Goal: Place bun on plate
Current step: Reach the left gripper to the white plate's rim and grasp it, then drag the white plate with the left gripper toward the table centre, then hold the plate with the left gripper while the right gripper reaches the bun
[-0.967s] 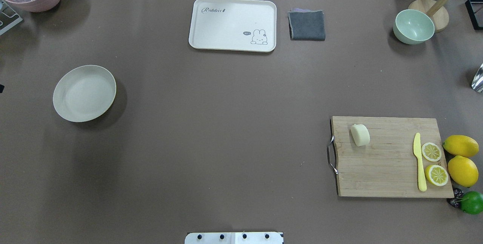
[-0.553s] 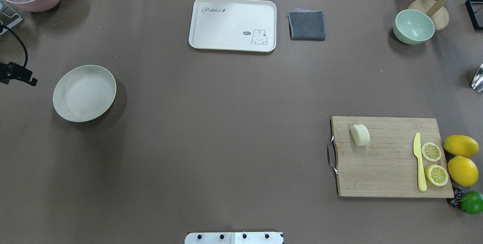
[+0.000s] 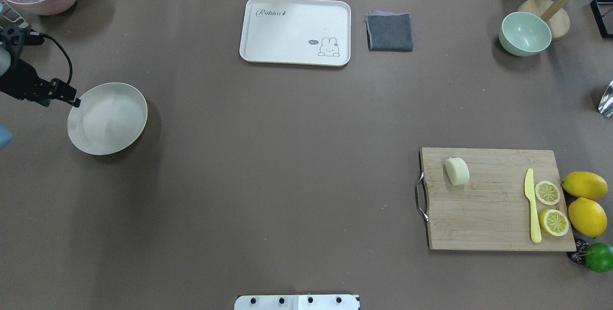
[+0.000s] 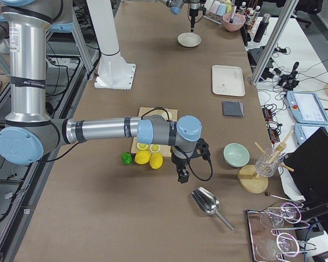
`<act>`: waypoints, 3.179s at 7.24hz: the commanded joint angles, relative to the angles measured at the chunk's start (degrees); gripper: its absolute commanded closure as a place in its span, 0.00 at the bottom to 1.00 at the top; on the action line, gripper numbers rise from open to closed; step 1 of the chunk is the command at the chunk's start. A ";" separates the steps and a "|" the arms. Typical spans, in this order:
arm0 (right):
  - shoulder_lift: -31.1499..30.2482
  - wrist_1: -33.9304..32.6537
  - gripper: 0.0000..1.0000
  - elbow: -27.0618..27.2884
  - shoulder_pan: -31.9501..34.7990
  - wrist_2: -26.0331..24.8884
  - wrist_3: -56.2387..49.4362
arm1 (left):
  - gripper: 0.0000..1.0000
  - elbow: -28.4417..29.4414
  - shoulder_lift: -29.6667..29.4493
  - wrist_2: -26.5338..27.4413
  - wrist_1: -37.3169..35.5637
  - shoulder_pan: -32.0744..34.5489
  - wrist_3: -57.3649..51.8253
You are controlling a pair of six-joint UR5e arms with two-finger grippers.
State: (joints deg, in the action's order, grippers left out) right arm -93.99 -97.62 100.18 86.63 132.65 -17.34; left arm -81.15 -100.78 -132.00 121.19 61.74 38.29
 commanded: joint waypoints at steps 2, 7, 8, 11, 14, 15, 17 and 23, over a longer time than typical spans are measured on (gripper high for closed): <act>0.03 0.24 0.00 -0.33 -0.14 1.30 0.11 | 0.18 1.25 -0.64 2.44 0.19 -3.02 1.35; -0.15 0.33 0.00 0.19 -0.49 1.30 0.11 | 1.00 2.23 -4.07 2.80 -0.60 -4.34 9.16; -0.06 0.33 0.00 0.98 -0.58 1.30 0.20 | 1.00 -1.51 -4.16 2.36 -3.30 -4.08 10.30; 1.34 0.33 0.00 2.30 -1.63 2.00 2.90 | 1.00 -13.21 -13.19 3.06 -13.61 -11.94 28.70; 2.40 5.91 0.00 5.03 -7.86 4.63 15.44 | 1.00 -13.16 -22.42 14.62 -13.44 -26.36 45.25; 2.14 10.22 0.00 5.11 -10.23 4.81 21.24 | 1.00 -12.98 -22.79 17.45 -13.26 -29.36 46.86; 1.88 18.04 0.00 5.12 -14.89 4.90 31.36 | 1.00 -11.67 -24.19 19.40 -13.00 -32.03 47.84; 4.06 18.87 0.00 9.93 -24.72 6.40 44.95 | 0.02 -10.51 -24.29 19.41 -8.78 -31.33 48.19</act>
State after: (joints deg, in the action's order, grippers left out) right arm -91.25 -78.78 108.48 65.34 139.40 20.62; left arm -91.40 -125.03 -112.59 112.31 30.00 86.34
